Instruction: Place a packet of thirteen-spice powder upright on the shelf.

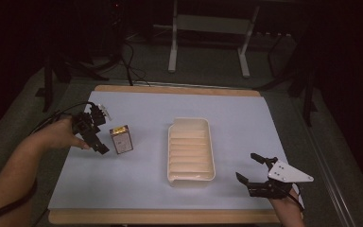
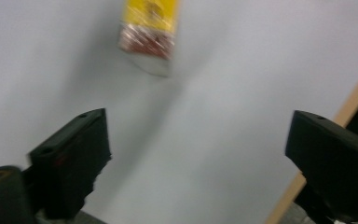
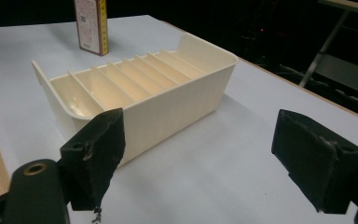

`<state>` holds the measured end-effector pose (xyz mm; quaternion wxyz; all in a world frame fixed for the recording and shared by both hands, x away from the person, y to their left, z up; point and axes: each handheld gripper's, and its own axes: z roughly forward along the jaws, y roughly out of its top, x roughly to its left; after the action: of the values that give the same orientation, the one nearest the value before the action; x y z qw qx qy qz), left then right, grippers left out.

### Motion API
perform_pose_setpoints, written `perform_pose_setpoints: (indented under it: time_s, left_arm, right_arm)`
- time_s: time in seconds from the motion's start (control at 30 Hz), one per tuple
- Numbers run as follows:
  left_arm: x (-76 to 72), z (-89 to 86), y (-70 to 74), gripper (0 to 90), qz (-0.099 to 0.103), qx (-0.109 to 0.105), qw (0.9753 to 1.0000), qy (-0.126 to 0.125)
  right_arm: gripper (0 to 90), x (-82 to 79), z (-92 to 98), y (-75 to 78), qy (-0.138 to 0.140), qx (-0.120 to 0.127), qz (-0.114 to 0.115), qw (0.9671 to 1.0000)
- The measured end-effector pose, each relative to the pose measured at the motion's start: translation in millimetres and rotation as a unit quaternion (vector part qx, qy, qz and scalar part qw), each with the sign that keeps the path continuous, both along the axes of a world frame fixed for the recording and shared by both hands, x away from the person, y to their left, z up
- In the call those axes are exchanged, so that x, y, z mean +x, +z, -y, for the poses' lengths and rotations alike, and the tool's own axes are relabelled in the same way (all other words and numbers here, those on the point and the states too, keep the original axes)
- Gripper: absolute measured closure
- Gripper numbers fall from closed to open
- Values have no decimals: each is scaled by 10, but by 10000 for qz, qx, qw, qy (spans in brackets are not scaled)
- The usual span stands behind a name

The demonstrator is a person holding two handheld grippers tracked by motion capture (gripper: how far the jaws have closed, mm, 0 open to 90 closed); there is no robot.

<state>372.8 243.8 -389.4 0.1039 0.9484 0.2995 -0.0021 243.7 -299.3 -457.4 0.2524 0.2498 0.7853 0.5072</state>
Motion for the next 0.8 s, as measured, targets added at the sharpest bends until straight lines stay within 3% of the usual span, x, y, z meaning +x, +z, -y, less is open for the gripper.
perform_pose_setpoints:
  time_s: [0.1,0.27,0.47,0.5,0.63,0.77,0.8]
  left_arm:
    - [78,31,51,149,103,59,9999,-31]
    - [190,167,77,191,90,291,9987,-410]
    - [288,282,68,332,138,235,9974,-668]
    - [321,332,35,334,100,363,9960,-805]
    - [356,409,-5,389,42,489,9937,-1007]
    - [388,454,-16,445,75,666,9920,-1067]
    - [405,481,-21,462,100,787,9905,-1124]
  right_arm:
    - [174,3,-2,-19,37,-23,-53,10000]
    - [174,12,0,-27,57,5,-89,9999]
    - [174,10,-3,-30,79,-5,-93,9999]
    - [174,9,-4,-31,86,-6,-96,9999]
    - [173,9,-5,-40,104,-9,-142,9998]
    - [174,16,-4,-49,121,-18,-144,9998]
    - [174,15,-6,-53,136,-33,-166,9998]
